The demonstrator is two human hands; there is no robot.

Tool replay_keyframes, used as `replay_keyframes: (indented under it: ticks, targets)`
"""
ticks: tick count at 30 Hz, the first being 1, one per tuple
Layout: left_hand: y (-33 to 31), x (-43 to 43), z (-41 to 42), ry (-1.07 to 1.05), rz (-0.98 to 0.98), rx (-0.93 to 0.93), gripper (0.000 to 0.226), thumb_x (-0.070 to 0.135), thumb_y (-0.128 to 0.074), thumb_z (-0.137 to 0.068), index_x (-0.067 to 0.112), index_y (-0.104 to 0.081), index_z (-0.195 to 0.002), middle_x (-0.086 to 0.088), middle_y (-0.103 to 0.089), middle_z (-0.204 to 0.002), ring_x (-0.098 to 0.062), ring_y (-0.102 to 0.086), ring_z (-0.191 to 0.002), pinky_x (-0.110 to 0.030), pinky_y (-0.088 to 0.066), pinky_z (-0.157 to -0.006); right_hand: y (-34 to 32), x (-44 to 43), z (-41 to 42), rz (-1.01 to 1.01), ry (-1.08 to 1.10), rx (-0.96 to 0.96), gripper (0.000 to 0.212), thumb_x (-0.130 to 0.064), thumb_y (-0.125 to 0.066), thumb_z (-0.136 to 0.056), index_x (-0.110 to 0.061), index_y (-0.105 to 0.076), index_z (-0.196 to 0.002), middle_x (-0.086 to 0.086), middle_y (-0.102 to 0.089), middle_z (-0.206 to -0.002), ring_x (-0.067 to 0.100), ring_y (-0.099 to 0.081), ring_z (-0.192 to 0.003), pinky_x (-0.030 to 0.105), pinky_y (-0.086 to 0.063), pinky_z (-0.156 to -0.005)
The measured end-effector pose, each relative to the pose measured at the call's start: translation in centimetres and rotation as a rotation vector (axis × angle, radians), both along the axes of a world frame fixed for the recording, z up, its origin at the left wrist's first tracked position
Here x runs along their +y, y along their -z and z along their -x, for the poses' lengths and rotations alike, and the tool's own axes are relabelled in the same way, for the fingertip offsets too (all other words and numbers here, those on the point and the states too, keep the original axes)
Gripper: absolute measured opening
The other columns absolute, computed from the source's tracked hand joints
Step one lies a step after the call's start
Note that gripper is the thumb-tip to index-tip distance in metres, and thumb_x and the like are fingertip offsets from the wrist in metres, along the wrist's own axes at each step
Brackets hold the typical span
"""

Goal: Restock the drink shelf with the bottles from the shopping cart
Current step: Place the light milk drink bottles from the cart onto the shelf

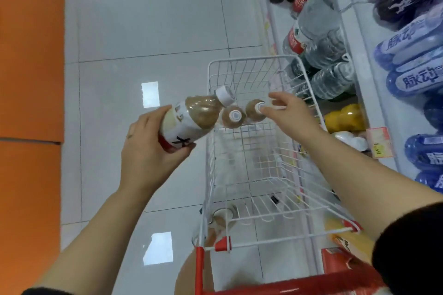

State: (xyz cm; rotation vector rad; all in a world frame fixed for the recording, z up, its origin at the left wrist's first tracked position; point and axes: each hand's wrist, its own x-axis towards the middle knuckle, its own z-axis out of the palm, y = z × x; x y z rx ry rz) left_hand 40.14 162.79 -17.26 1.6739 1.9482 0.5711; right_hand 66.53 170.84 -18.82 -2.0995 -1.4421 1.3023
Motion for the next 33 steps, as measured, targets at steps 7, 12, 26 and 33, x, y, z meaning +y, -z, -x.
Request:
replay_keyframes:
  ticks: [7,12,26,33]
  targets:
    - [3.3,-0.4,2.4,-0.126,0.041,-0.074,0.075,0.038,-0.081,-0.061,0.029,-0.047,-0.128,0.01,-0.053,-0.118,-0.019,-0.05,-0.11,-0.044,-0.048,-0.088,9.6,3.1,2.3,-0.047,-0.176,-0.478,0.032,-0.019,-0.063,-0.082,-0.019,-0.06,-0.114,0.014,-0.049,-0.125,0.033,-0.055,-0.105,0.033,-0.041,-0.077]
    - [2.8,-1.5,1.5,-0.15,0.058,-0.137,0.077,0.037,-0.082,-0.062,0.03,-0.046,-0.129,0.015,-0.049,-0.112,-0.017,-0.051,-0.108,-0.039,-0.05,-0.087,10.5,2.6,1.1,-0.165,-0.175,-0.457,0.023,-0.014,-0.066,-0.078,-0.012,-0.067,-0.1,0.015,-0.056,-0.111,0.031,-0.056,-0.095,0.028,-0.041,-0.071]
    - [-16.9,-2.5,-11.0,0.078,-0.142,-0.518,0.067,0.033,-0.084,-0.062,0.044,-0.047,-0.116,0.012,-0.055,-0.114,-0.015,-0.054,-0.106,-0.038,-0.05,-0.088,-24.0,-11.3,-5.3,-0.529,0.128,-0.144,0.028,-0.006,-0.073,-0.068,-0.018,-0.069,-0.093,-0.019,-0.056,-0.082,0.001,-0.055,-0.077,0.005,-0.042,-0.07]
    - [-29.8,-7.2,-18.8,0.343,-0.353,-0.673,0.071,0.032,-0.084,-0.064,0.04,-0.044,-0.123,0.015,-0.054,-0.115,-0.012,-0.053,-0.11,-0.037,-0.047,-0.093,-41.0,-21.6,-8.6,-0.866,0.269,-0.211,0.03,-0.013,-0.074,-0.069,-0.031,-0.064,-0.091,-0.014,-0.064,-0.09,0.001,-0.06,-0.081,0.009,-0.044,-0.07]
